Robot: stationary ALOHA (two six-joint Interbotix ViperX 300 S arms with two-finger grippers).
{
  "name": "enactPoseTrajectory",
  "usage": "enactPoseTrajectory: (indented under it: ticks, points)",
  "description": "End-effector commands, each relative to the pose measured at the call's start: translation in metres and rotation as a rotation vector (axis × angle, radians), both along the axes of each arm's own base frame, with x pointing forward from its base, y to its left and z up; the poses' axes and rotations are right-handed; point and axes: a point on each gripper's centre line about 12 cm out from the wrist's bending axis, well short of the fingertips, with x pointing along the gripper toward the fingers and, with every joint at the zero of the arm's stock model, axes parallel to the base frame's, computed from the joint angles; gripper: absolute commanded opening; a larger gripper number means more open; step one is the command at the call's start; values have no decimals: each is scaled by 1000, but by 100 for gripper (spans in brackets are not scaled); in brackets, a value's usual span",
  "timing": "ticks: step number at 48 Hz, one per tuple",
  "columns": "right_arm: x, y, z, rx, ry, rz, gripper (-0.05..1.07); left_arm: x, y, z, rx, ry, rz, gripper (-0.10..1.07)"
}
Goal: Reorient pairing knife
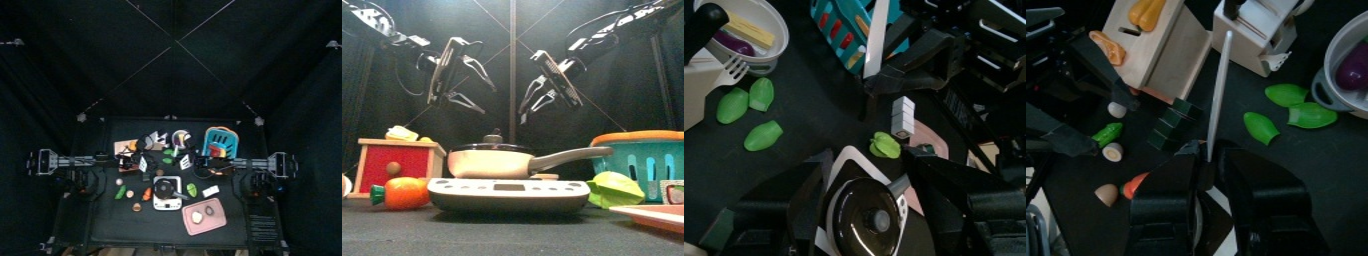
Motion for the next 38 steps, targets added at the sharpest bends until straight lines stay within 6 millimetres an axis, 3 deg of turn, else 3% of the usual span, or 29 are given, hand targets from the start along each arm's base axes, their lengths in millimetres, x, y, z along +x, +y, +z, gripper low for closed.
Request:
enactPoseTrajectory:
  ticks: [1,15,25,38]
  points:
    - [1,9,19,-24,-63,49,55,2,0,9,82,-16,-48,91]
    - [5,47,26,-117,-163,302,55,4,-4,19,461,16,-253,91]
    - [7,59,25,-146,-207,418,55,11,-10,35,512,-44,-315,91]
    - [8,58,21,-151,-198,425,55,15,-30,50,479,-185,-462,91]
